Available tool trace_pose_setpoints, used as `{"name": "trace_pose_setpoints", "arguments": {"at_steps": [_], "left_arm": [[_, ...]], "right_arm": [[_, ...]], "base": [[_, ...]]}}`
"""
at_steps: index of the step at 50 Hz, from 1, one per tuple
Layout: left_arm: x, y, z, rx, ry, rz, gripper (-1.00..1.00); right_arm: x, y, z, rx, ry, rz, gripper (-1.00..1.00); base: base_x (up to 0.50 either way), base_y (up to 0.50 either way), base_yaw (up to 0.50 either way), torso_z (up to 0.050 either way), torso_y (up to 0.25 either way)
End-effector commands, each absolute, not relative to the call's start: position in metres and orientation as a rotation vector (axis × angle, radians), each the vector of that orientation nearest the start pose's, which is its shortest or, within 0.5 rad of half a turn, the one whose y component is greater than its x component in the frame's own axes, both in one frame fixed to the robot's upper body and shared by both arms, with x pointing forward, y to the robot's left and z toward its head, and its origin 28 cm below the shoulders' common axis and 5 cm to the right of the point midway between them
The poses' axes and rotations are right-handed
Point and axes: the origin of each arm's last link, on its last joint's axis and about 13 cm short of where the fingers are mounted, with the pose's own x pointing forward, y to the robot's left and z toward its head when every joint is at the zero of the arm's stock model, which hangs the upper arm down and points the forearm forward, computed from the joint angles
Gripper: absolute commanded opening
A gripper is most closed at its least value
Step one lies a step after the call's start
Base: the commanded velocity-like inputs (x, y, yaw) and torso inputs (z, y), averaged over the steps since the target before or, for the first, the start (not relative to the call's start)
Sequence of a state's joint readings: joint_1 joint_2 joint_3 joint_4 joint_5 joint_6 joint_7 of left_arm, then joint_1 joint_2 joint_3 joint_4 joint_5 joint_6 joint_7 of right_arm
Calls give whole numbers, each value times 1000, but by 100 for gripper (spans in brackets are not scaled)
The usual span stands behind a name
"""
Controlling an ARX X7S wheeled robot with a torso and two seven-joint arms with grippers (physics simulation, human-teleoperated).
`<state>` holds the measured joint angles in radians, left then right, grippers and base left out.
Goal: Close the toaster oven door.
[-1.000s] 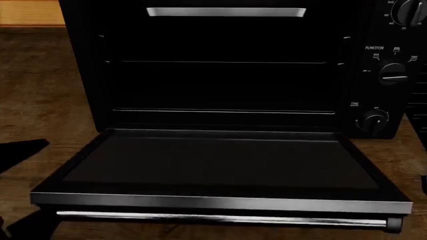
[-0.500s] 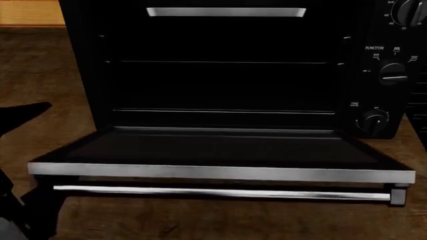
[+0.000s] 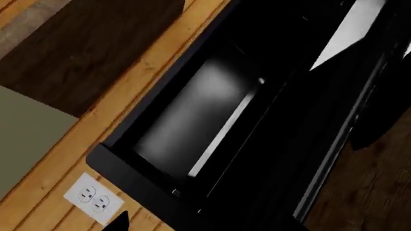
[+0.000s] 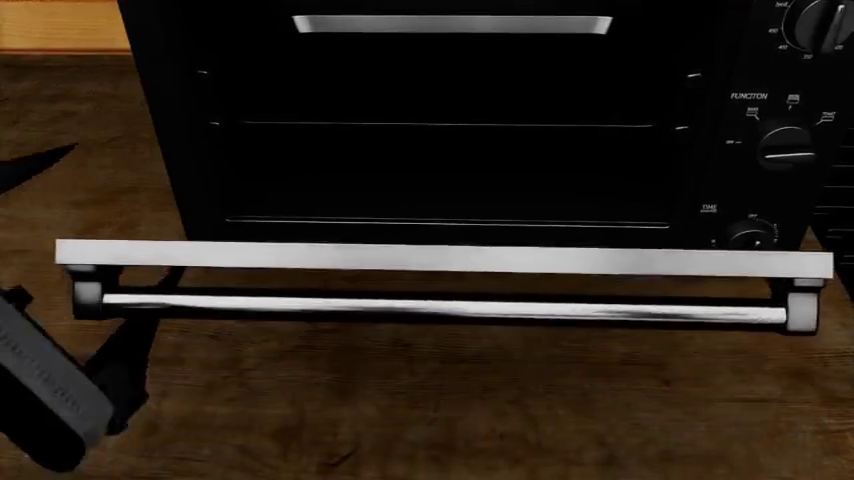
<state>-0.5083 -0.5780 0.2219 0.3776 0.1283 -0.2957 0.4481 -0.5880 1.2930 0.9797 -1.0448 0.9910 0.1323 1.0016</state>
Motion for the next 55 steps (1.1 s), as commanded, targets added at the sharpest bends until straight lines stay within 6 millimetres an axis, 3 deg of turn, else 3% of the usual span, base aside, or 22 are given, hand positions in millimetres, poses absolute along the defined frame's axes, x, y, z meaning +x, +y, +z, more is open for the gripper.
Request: {"name": "trace_pose_setpoints", "arguments": {"at_steps": [1,14,33,44,55], "left_arm": [[261,268,206,565,-240,-419,100],[281,250,206,465,-218,-362,100],[305,246,220,442,-209,-310,100],[328,233,218,202,-123,-215,100],[341,219,214,144,-139,-121,100]], "right_arm": [[117,-188,290,-254,-769,-316,100],[114,-189,289,-252,-772,-322,100],[113,-190,288,-251,-771,-325,100],[115,-188,294,-256,-779,-320,100],[112,-191,292,-254,-780,-329,100]], "base": [[0,0,0,0,0],[0,0,0,1,1],[1,-2,-3,0,0],[1,-1,-1,0,0],[0,0,0,0,0]]}}
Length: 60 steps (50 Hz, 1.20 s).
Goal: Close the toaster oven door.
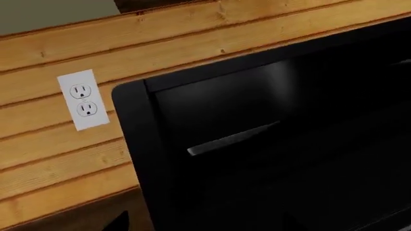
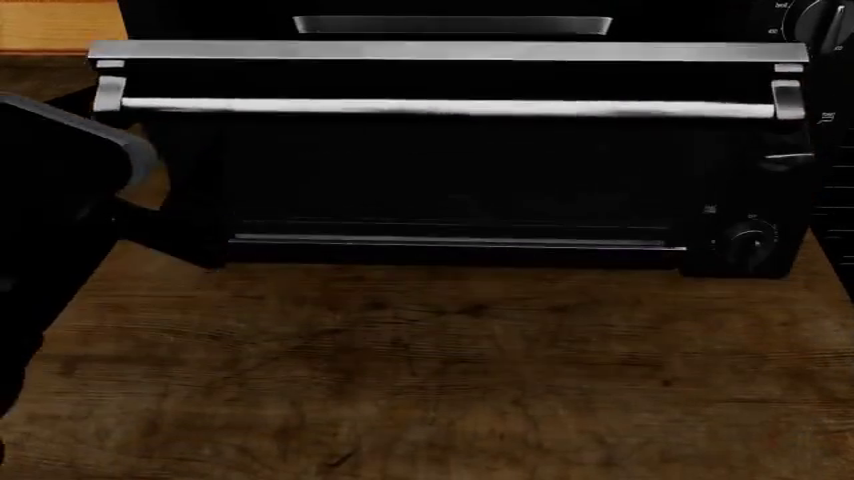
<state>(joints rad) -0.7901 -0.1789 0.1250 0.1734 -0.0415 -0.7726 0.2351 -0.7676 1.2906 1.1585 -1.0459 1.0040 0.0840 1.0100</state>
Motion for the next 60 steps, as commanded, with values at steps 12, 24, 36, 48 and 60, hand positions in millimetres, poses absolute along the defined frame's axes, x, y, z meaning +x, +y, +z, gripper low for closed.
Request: {"name": "trace_pose_setpoints", "arguments": {"at_steps": [12,24,36,48,60], "left_arm": [[357,200,207,210,-248,18,100],[383,189,192,268,-273,112,100],[406,181,193,369,-287,137,100],[422,174,196,426,-284,142,100],[422,183,205,443,-301,166,100]], "right_arm": [[109,-195,291,-255,-779,-341,100],[106,-198,292,-259,-780,-349,100],[100,-204,293,-266,-778,-371,100],[96,-208,293,-272,-775,-389,100],[97,-208,290,-270,-769,-388,100]], "base": [[0,0,0,0,0],[1,0,0,0,0],[0,0,0,0,0],[25,-1,-5,2,0],[44,-1,-10,5,0]]}}
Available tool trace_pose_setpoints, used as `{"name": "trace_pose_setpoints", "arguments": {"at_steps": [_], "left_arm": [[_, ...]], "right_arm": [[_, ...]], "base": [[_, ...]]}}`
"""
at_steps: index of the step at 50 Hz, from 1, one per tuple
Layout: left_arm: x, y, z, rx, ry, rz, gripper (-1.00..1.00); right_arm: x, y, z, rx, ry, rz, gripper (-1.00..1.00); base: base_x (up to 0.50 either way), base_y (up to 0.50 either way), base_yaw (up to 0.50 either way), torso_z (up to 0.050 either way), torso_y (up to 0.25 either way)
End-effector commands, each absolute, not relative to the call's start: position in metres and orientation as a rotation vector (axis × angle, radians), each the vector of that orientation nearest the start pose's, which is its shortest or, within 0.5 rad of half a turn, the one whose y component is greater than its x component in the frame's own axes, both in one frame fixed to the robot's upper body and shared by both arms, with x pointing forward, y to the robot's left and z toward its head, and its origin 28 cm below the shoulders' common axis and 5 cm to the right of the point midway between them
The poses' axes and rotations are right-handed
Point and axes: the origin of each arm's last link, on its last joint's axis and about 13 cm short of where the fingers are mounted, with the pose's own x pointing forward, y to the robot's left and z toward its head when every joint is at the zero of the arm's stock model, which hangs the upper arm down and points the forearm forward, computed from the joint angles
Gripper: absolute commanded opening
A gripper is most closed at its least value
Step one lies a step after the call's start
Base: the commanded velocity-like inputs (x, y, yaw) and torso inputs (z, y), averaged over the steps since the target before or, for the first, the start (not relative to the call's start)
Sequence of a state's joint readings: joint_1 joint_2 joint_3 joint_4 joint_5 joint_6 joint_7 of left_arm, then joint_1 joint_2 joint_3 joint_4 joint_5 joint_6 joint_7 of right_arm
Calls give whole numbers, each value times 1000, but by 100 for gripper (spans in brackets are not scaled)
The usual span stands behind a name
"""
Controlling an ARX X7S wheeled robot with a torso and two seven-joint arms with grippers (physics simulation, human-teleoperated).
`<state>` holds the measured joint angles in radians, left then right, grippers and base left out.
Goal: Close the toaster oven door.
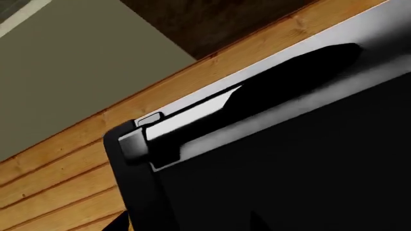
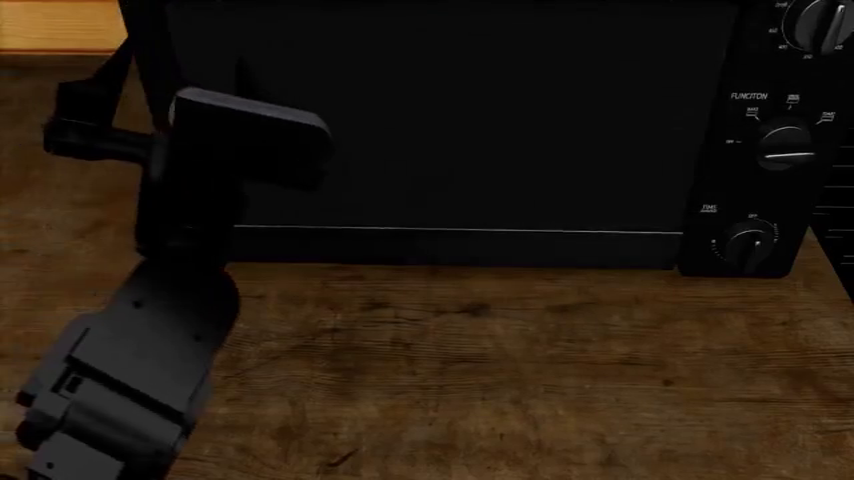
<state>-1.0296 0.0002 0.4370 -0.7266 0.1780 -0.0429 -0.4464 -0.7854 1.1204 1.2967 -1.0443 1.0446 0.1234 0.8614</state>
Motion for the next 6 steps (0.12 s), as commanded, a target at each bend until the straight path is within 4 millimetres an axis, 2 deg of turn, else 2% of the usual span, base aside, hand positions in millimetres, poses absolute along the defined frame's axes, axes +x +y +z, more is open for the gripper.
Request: {"name": "trace_pose_setpoints", "arguments": {"at_steps": [1,6], "left_arm": [[421,184,204,444,-303,166,100],[410,191,201,459,-328,176,100]], "right_arm": [[96,-208,290,-270,-771,-388,100],[97,-207,290,-266,-770,-386,100]], "base": [[38,-3,-9,0,0],[30,-1,-8,4,0]]}}
